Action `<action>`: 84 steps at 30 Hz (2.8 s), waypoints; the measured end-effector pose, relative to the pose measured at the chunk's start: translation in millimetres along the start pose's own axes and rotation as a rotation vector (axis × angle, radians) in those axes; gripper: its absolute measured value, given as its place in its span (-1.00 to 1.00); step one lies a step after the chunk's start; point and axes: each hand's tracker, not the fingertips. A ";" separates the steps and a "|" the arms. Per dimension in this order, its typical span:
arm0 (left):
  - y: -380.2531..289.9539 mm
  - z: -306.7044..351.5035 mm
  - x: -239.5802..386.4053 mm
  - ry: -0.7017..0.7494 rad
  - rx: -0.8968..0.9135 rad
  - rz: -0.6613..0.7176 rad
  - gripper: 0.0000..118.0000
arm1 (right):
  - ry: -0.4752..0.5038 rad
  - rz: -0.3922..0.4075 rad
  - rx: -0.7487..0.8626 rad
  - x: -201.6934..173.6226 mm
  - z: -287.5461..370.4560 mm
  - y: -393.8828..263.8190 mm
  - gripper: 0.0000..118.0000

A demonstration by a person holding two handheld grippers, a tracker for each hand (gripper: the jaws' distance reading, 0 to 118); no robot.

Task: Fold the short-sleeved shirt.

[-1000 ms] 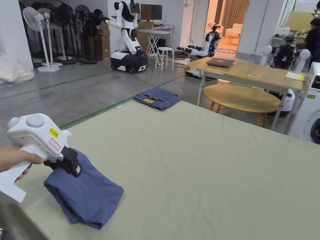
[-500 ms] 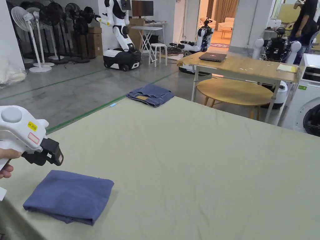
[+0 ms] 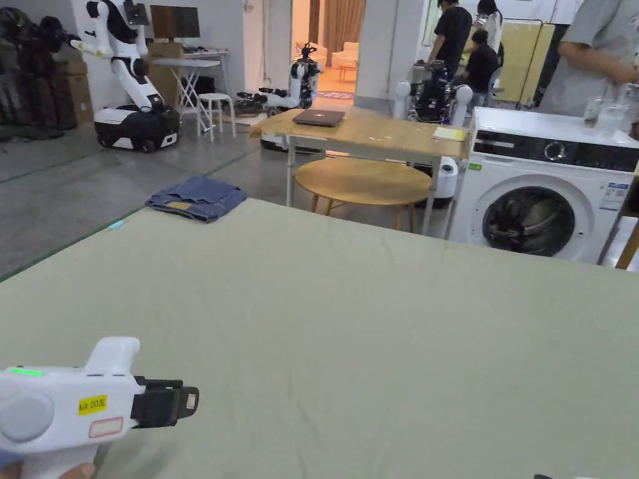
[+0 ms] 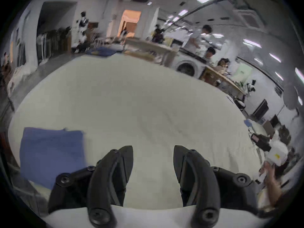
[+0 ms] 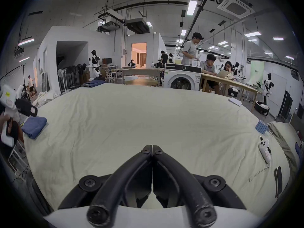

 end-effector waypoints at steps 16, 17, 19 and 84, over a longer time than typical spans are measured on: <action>-32.3 -43.6 216.6 0.136 0.452 -0.287 -1.00 | -0.110 -0.081 0.222 34.3 20.9 34.6 -1.00; -31.8 -42.8 218.5 0.123 0.461 -0.267 -1.00 | -0.117 -0.085 0.227 35.0 21.8 35.0 -1.00; -29.3 -42.9 219.9 0.097 0.469 -0.231 -1.00 | -0.120 -0.091 0.240 37.2 22.7 34.4 -1.00; -23.6 -22.4 192.3 0.169 0.598 -0.131 0.33 | -0.198 -0.121 0.306 34.7 24.6 41.1 0.63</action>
